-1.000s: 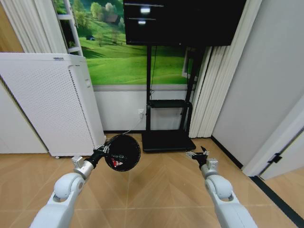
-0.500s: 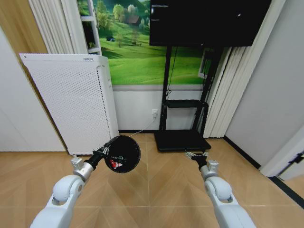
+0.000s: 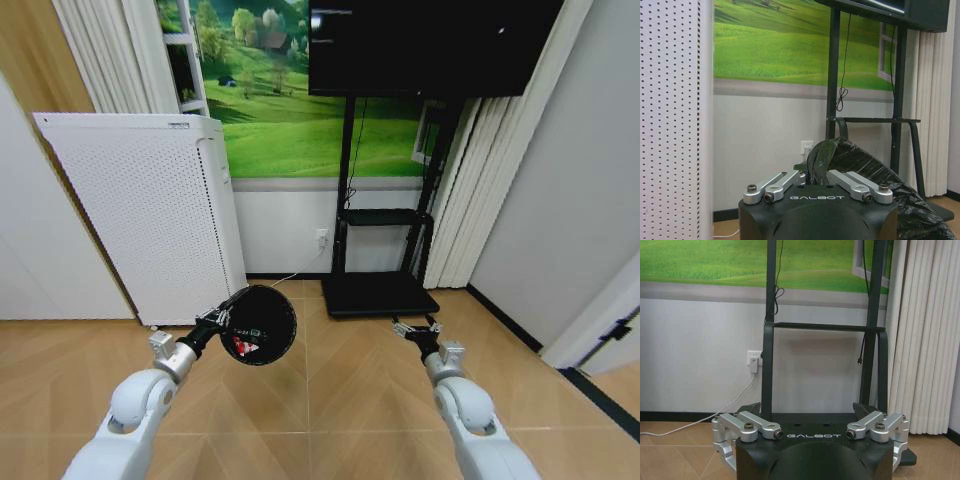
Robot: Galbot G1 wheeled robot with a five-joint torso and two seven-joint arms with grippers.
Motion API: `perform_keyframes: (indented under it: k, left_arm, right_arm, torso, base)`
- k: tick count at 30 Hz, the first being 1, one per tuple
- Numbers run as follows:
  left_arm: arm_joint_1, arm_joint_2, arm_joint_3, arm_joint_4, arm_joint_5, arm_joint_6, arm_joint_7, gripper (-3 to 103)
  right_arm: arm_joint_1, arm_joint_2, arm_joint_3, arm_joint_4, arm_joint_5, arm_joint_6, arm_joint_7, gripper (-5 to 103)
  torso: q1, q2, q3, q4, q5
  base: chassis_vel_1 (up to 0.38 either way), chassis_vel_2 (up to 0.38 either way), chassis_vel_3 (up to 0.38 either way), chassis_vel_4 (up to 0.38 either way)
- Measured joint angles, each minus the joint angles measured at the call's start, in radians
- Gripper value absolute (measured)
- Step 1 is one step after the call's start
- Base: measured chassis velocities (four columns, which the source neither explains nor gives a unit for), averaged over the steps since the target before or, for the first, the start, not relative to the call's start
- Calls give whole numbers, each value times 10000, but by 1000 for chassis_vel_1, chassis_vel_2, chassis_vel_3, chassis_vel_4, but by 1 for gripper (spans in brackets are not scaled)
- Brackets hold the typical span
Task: Pick up the trash bin and place the garbage on the floor into it.
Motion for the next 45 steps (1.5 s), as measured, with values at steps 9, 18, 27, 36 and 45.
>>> perform_keyframes:
  k: [9,18,27,36,45]
  left_arm:
    - [50,-70,-65,36,-21,-55,90,7]
    - [1274,-752,-625,-312,279,-57,-505,7]
    - [2202,-2527,-2676,148,-614,-449,-205,7]
    - [2771,-2957,-3365,1202,-1477,-852,373,7]
    - [2881,-2701,-4403,3252,-3473,-1240,314,7]
  right_arm:
    - [-68,86,-28,139,-102,-98,41,100]
    - [-78,227,-171,55,-264,-227,52,100]
    - [-157,259,-242,-27,-467,-303,142,100]
    - [-247,190,-164,60,-481,-481,388,100]
    - [-111,192,-359,-158,-468,-656,591,100]
  torso:
    - [-3,1,-2,-4,3]
    - [-2,0,0,1,0]
    - [-1,1,-1,-2,4]
    - [-2,1,-1,-6,1]
    - [-1,0,0,-6,-2]
  base:
    - [147,-167,-148,176]
    - [63,-63,-54,56]
    - [0,0,0,0]
    - [0,0,0,0]
    - [0,0,0,0]
